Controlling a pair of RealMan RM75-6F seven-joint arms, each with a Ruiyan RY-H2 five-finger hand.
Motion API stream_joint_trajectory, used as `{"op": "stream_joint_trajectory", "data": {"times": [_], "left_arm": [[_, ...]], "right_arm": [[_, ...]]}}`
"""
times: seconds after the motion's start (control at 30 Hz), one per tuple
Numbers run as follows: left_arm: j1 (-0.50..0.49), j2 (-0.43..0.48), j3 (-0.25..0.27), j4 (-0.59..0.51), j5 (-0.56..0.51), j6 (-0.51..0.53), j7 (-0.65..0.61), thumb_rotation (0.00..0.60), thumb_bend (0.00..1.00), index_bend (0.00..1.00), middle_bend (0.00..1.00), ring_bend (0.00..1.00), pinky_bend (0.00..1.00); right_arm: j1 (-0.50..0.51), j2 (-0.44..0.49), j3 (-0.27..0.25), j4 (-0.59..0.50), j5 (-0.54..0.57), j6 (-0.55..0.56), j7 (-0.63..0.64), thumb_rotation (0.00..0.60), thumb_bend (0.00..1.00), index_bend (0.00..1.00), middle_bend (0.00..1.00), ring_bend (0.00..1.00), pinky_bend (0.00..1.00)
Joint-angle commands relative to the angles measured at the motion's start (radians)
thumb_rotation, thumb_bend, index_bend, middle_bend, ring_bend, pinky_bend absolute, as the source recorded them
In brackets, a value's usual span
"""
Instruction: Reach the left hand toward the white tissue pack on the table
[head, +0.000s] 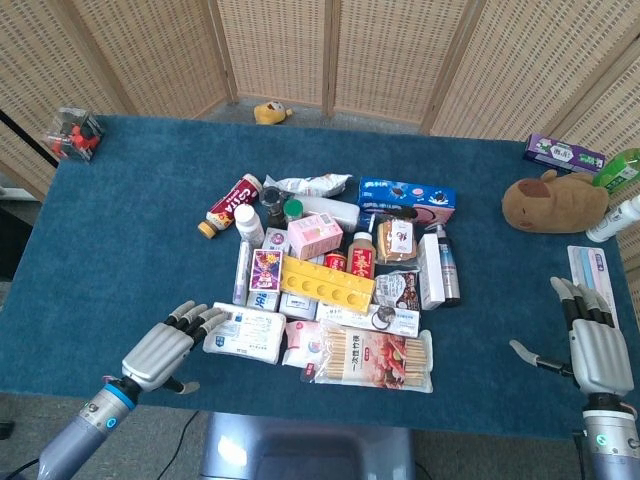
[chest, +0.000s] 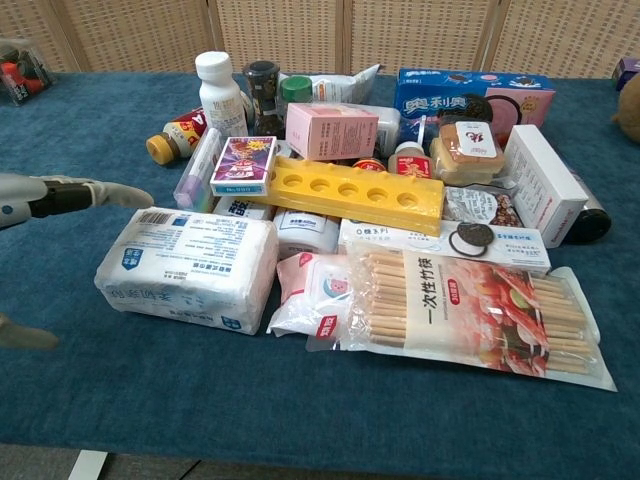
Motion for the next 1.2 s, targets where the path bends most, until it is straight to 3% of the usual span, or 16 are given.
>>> {"op": "stream_joint_trajectory", "data": {"times": [0.03,0.47,0.63,0.7,0.73,0.8,0.83,0.9,0.97,1.2], "left_arm": [[-0.018,-0.028,-0.011,0.015,-0.027,-0.014,0.014,0.600,0.00,0.06,0.00,0.00,0.00],[-0.086,-0.106,-0.031,0.072,-0.101,-0.071,0.015,0.600,0.00,0.06,0.00,0.00,0.00],[-0.093,-0.172,-0.049,0.125,-0.099,-0.038,-0.001,0.600,0.00,0.09,0.01,0.03,0.00],[-0.092,-0.203,-0.053,0.155,-0.090,-0.014,0.000,0.600,0.00,0.19,0.13,0.22,0.01],[-0.092,-0.215,-0.054,0.169,-0.084,-0.003,0.005,0.600,0.00,0.27,0.21,0.34,0.07],[-0.090,-0.240,-0.054,0.201,-0.070,0.022,0.016,0.600,0.00,0.52,0.44,0.60,0.31],[-0.090,-0.246,-0.053,0.210,-0.068,0.029,0.018,0.600,0.02,0.68,0.60,0.76,0.51],[-0.085,-0.256,-0.055,0.221,-0.057,0.052,0.005,0.600,0.11,0.81,0.80,0.92,0.68],[-0.077,-0.255,-0.060,0.222,-0.041,0.081,-0.037,0.600,0.18,0.86,0.88,0.98,0.75],[-0.058,-0.179,-0.075,0.184,0.007,0.150,-0.196,0.600,0.19,0.86,0.89,0.98,0.75]], "right_arm": [[-0.004,0.003,-0.001,0.005,-0.001,0.001,0.008,0.332,0.06,0.00,0.00,0.00,0.00],[-0.009,0.010,0.008,0.014,0.021,-0.010,0.021,0.336,0.06,0.00,0.00,0.00,0.00],[-0.006,0.008,0.011,0.012,0.028,-0.018,0.017,0.336,0.06,0.00,0.00,0.00,0.00],[-0.005,0.009,0.013,0.010,0.027,-0.018,0.016,0.334,0.06,0.00,0.00,0.00,0.00],[-0.006,0.009,0.014,0.009,0.027,-0.016,0.016,0.334,0.06,0.00,0.00,0.00,0.00],[-0.007,0.010,0.015,0.007,0.026,-0.013,0.017,0.336,0.06,0.00,0.00,0.00,0.00],[-0.008,0.011,0.015,0.007,0.026,-0.012,0.017,0.338,0.06,0.00,0.00,0.00,0.00],[-0.010,0.012,0.015,0.005,0.027,-0.010,0.016,0.336,0.06,0.00,0.00,0.00,0.00],[-0.011,0.012,0.015,0.004,0.026,-0.010,0.017,0.335,0.06,0.00,0.00,0.00,0.00],[-0.009,0.007,0.015,0.004,0.020,-0.014,0.021,0.337,0.06,0.00,0.00,0.00,0.00]]}}
